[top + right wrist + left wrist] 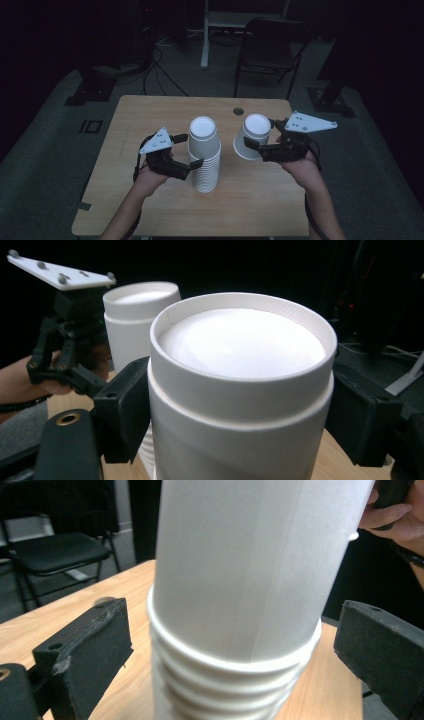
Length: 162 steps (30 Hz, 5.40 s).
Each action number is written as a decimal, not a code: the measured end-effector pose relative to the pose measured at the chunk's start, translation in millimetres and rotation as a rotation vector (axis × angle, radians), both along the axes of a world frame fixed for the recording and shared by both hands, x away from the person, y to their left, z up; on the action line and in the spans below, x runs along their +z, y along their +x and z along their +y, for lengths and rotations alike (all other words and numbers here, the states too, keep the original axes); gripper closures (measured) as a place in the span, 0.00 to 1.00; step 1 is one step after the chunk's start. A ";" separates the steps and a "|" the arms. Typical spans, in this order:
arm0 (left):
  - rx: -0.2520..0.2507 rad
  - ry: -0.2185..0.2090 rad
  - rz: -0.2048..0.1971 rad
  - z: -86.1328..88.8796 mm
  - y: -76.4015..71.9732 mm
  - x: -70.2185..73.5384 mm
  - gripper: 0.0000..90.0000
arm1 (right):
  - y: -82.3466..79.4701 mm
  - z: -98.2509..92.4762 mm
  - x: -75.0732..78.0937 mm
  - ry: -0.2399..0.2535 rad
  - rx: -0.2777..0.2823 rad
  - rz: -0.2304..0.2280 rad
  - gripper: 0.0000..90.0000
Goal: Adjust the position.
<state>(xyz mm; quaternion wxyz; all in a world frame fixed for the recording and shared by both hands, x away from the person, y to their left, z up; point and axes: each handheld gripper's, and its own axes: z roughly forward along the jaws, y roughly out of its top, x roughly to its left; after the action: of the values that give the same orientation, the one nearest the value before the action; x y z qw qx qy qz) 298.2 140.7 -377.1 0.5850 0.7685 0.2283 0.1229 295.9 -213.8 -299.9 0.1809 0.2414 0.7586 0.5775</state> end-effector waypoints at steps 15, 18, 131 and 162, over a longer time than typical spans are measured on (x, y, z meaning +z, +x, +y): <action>-0.007 0.013 0.030 8.7 -56.5 -30.3 0.03 | -9.5 -21.1 -22.8 -0.005 -0.033 0.033 0.23; -0.036 0.011 0.036 -1.1 -64.0 -36.2 0.03 | -13.2 -22.5 -26.2 -0.013 -0.030 0.035 0.23; -0.365 -0.199 0.069 -113.0 -37.3 14.6 0.94 | -40.8 -36.9 -71.0 -0.015 0.223 0.228 0.22; -0.301 -0.194 -0.032 -91.8 -50.0 33.5 0.67 | -34.1 -36.5 -87.6 0.020 0.137 0.230 0.22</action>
<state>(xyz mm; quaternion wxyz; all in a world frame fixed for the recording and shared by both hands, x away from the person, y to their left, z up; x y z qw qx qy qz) 248.3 48.9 -343.6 0.6717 0.7319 0.1121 0.0236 261.8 -250.3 -387.4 0.0504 0.2555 0.7834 0.5643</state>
